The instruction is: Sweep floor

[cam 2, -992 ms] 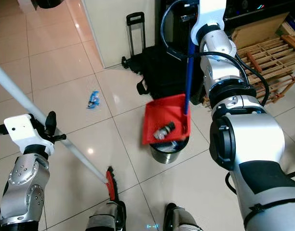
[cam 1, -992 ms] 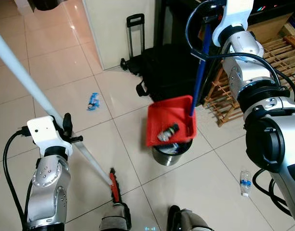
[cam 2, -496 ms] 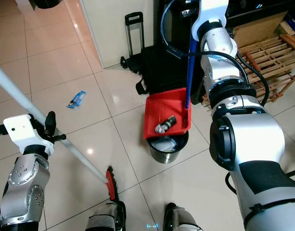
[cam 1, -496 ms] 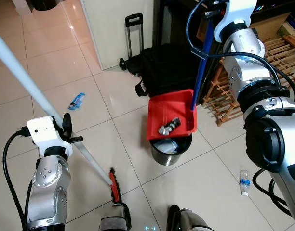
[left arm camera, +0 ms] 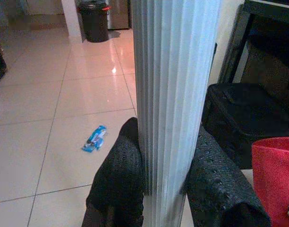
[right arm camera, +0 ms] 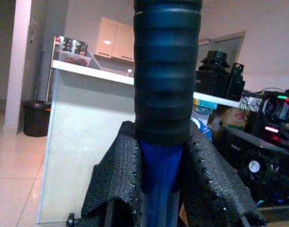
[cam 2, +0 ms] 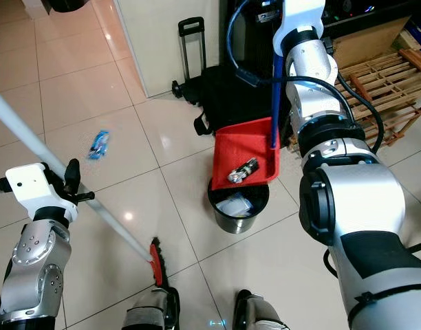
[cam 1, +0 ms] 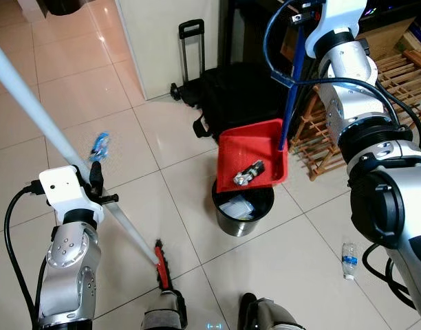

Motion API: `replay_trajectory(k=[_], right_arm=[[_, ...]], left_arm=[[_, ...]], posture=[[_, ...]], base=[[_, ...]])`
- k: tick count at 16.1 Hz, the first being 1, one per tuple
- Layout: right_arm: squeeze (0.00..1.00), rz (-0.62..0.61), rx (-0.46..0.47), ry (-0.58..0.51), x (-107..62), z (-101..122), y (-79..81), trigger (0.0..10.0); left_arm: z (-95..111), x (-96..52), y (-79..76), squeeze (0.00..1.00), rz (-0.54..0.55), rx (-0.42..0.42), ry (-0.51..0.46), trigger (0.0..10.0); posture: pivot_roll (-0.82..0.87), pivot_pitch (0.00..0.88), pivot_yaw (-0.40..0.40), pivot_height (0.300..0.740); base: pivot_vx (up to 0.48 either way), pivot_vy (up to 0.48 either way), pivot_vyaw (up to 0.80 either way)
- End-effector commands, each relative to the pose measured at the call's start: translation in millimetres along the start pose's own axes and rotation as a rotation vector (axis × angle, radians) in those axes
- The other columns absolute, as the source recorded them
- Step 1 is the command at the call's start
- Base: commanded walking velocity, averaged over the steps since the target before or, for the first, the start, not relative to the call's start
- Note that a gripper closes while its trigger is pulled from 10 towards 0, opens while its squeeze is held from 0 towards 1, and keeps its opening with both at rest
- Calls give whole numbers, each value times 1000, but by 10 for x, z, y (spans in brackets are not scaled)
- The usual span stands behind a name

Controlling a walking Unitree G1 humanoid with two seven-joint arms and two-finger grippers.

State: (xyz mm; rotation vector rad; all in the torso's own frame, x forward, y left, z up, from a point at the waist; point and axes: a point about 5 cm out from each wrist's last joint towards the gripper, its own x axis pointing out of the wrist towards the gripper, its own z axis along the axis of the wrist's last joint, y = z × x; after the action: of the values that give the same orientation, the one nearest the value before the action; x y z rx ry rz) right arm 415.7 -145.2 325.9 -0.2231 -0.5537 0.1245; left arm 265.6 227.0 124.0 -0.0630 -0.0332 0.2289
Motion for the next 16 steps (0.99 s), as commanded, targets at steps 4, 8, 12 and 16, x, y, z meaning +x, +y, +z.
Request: replay_trajectory(k=[4,8,12,16], right_arm=[[0,13,-65,-120,23,162,19,10000],[0,32,-125,-192,-4,209,73,10000],[0,27,-161,-227,-25,224,74,10000],[0,24,-186,-281,-36,276,88,10000]], left_arm=[[112,-24,7,0,3,15,-61,10000],[109,-23,2,0,2,14,-60,10000],[110,-18,0,0,2,13,-60,10000],[119,-12,-7,0,-1,12,-62,10000]], posture=[[84,150,36,740],[84,152,36,740],[86,152,38,740],[87,151,39,740]], base=[[0,0,0],[0,0,0],[0,0,0],[0,0,0]])
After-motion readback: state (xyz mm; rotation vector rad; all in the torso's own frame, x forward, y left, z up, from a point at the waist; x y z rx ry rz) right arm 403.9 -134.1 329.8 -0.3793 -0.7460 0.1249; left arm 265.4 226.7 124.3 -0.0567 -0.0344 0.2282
